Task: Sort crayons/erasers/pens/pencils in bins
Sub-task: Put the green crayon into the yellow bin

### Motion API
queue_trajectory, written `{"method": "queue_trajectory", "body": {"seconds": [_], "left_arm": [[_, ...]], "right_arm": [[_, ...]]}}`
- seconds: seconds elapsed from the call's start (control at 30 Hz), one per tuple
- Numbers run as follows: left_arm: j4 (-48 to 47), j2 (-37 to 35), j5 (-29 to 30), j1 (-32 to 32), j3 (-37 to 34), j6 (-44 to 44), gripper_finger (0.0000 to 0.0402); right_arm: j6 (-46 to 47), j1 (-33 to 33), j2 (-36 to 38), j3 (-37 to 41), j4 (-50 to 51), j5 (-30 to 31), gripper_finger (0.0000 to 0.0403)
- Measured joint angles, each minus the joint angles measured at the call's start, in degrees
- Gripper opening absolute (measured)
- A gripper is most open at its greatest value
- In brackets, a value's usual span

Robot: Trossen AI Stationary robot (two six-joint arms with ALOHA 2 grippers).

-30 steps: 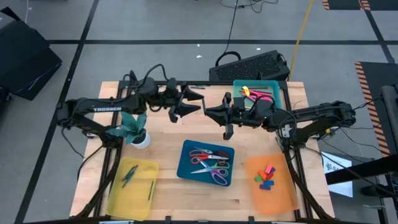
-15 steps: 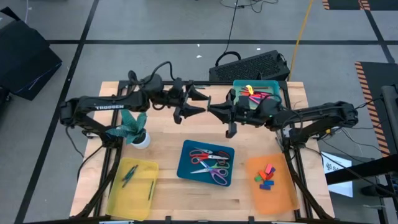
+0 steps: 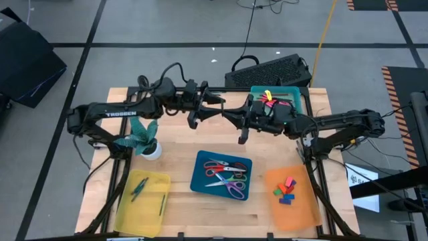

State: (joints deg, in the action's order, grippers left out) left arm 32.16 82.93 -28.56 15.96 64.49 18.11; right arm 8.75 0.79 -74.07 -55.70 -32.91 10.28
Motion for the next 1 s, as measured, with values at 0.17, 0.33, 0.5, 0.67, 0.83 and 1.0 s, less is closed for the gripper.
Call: {"method": "queue_trajectory", "body": {"seconds": [0.17,0.33,0.5,0.67,0.83,1.0], "left_arm": [[0.88,1.68,0.06,0.17,0.0,3.55,0.0141],[1.23,1.8,0.14,0.25,0.0,3.29,0.0036],[0.77,1.78,0.18,0.32,0.0,4.69,0.0019],[-7.48,0.23,1.39,0.02,1.94,2.84,0.0016],[-33.58,-1.34,11.39,-2.2,11.66,-5.98,0.0016],[-56.47,-1.24,21.73,-9.13,23.59,-12.56,0.0016]], "right_arm": [[-0.02,0.0,0.06,0.02,-0.23,2.19,0.0014],[0.5,-0.05,0.31,0.02,-0.23,3.32,0.0015],[1.07,-0.33,0.31,0.02,0.06,3.36,0.0045],[1.05,-0.62,0.64,0.02,0.7,3.18,0.0114],[0.62,-0.97,4.55,0.02,6.87,3.38,0.0194],[0.29,-0.95,10.5,-0.03,17.41,3.42,0.0249]]}}
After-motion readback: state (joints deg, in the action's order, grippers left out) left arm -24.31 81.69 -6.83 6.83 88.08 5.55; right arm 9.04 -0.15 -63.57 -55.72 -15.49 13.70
